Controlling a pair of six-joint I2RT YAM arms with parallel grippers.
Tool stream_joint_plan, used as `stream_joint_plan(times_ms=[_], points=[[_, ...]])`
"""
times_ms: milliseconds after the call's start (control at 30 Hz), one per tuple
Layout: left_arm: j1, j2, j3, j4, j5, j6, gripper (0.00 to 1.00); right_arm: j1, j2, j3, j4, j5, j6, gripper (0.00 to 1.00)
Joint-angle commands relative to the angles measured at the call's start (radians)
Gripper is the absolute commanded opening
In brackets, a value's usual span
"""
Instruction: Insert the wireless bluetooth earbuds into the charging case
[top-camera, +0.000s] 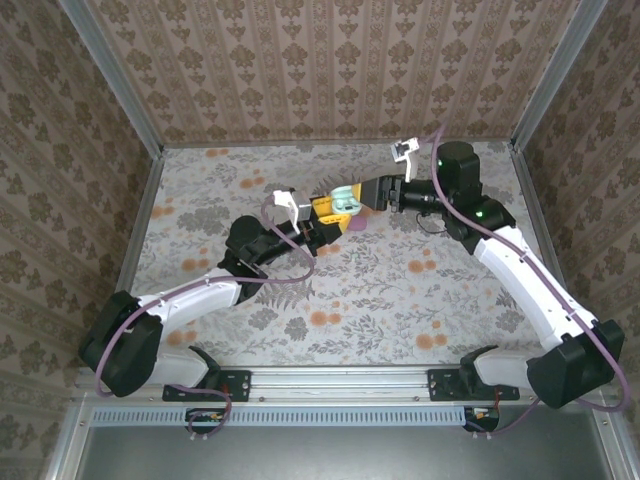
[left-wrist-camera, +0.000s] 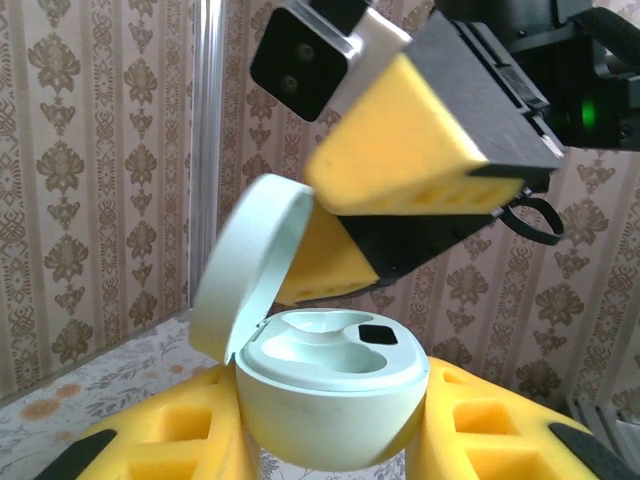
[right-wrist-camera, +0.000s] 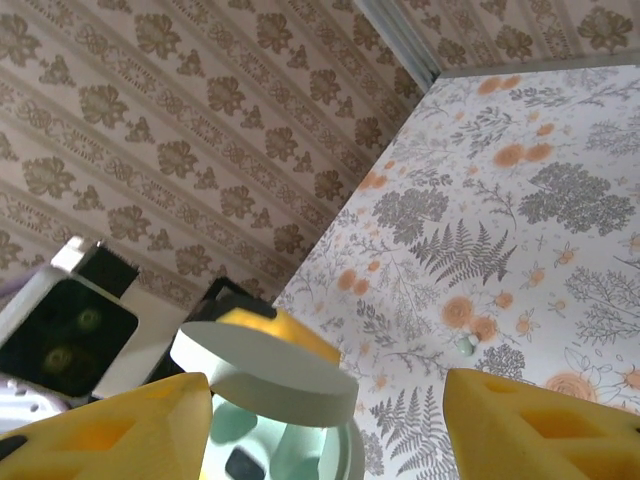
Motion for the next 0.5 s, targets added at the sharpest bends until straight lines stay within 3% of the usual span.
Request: stream_joint_plan(times_ms=[0,467], points=[[-0.007,-0.017,0.008,0.061,0.025,0.003,0.32,0.002,0.018,0.037,-0.036,0.027,0.079,0.65],[-0.004,-0.06,-0.025,0.037,-0.083,0.089,0.33,-0.017,-0.048,0.041,-0.046,0.016,0.183,0.68]])
